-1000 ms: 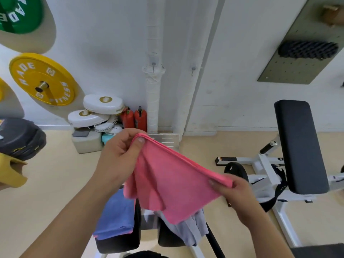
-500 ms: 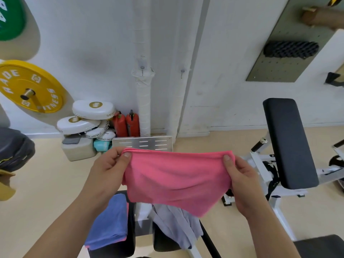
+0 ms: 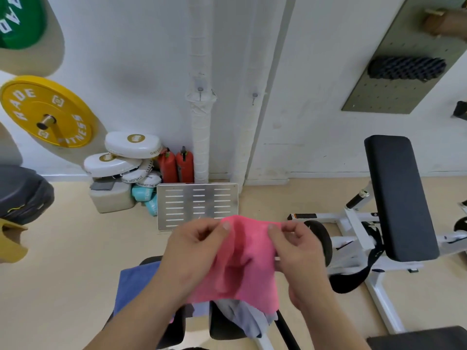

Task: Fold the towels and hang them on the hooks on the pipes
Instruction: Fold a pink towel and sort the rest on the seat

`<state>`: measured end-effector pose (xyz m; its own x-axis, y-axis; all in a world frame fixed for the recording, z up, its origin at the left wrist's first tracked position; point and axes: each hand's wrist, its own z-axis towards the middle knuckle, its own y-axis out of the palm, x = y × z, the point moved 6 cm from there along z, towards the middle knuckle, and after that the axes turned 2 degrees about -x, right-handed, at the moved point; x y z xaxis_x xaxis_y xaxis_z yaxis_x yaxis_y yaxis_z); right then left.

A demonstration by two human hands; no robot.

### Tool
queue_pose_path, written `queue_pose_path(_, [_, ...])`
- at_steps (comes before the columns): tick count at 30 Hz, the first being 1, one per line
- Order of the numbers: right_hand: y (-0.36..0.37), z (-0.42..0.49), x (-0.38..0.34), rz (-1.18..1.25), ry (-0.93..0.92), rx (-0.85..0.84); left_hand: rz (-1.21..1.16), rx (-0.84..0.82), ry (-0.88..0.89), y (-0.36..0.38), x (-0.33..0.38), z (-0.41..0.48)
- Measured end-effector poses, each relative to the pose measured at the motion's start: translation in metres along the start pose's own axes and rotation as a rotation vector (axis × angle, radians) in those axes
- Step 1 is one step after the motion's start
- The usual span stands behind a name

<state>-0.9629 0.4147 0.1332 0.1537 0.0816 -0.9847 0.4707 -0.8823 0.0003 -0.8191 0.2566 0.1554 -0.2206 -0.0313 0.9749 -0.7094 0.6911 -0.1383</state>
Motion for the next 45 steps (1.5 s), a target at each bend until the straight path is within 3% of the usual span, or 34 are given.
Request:
queue_pose_path(5, [0.038, -0.023, -0.019, -0.112, -0.124, -0.124, 0.050, -0.034, 0.125, 0.023, 0.015, -0.020])
queue_pose_path(13, [0.041, -0.033, -0.023, -0.029, -0.063, -0.124, 0.085, -0.012, 0.110, 0.019, 0.005, -0.019])
queue_pose_path(18, [0.048, -0.034, -0.022, -0.267, -0.172, -0.177, 0.091, -0.020, 0.087, 0.019, 0.002, -0.020])
queue_pose_path(24, [0.057, -0.036, -0.011, -0.018, 0.067, -0.277, 0.028, -0.029, 0.082, 0.016, 0.001, -0.019])
queue_pose_path(30, [0.051, -0.029, -0.014, 0.067, 0.156, -0.418, 0.097, -0.031, 0.106, -0.003, 0.006, -0.010])
queue_pose_path(35, [0.029, -0.005, -0.009, -0.099, 0.033, -0.260, 0.052, -0.144, 0.102, -0.015, 0.022, -0.007])
queue_pose_path(38, [0.031, -0.001, -0.010, -0.035, 0.043, -0.534, -0.061, -0.233, 0.212, -0.024, 0.042, -0.011])
queue_pose_path(40, [0.031, -0.004, -0.013, 0.026, 0.070, -0.614, -0.101, -0.237, 0.235, -0.029, 0.043, -0.008])
queue_pose_path(45, [0.025, 0.000, -0.028, -0.002, -0.037, -0.423, -0.041, -0.130, 0.210, -0.042, 0.032, 0.000])
